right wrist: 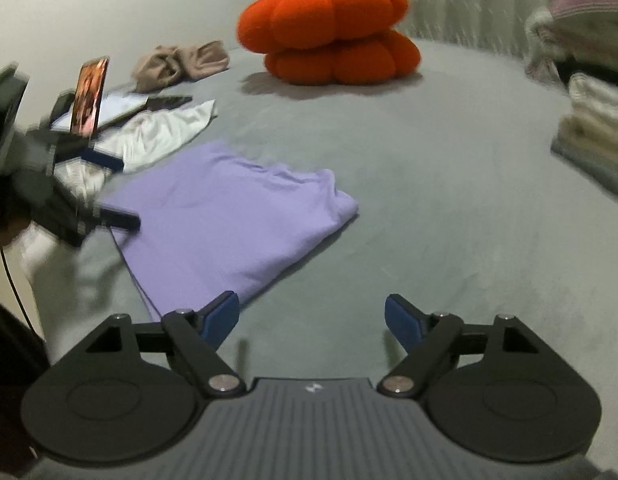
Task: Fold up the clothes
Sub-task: 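Grasp the folded pants edges with both grippers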
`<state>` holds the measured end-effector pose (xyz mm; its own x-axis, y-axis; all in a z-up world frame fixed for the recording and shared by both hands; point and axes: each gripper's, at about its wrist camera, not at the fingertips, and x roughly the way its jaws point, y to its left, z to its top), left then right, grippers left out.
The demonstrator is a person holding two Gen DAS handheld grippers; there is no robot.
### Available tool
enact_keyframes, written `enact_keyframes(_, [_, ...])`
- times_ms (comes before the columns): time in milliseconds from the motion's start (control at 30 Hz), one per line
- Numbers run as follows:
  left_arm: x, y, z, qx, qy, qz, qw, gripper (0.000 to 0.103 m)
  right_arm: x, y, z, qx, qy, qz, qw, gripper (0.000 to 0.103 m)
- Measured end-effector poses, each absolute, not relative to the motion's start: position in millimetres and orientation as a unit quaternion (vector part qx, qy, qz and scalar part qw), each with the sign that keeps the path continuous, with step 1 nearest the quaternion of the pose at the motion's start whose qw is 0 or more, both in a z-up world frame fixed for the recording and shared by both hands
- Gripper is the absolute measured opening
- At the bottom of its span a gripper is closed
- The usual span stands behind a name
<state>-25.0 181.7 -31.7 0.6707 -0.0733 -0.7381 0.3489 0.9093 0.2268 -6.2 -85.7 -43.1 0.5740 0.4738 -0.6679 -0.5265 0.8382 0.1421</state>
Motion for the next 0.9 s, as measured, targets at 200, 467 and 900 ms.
enact_keyframes(200, [-19, 174, -28, 0.178, 0.417, -0.123, 0.883, 0.100, 8, -91, -45, 0.045, 0.424, 0.262, 0.866, 0.088])
enact_keyframes(467, [-6, 175, -28, 0.147, 0.447, -0.115, 0.875, 0.100, 20, -98, -44, 0.125, 0.462, 0.245, 0.844, 0.094])
enact_keyframes(900, [17, 217, -26, -0.014, 0.483, -0.133, 0.865, 0.100, 38, -116, -48, 0.241, 0.487, 0.235, 0.806, 0.103])
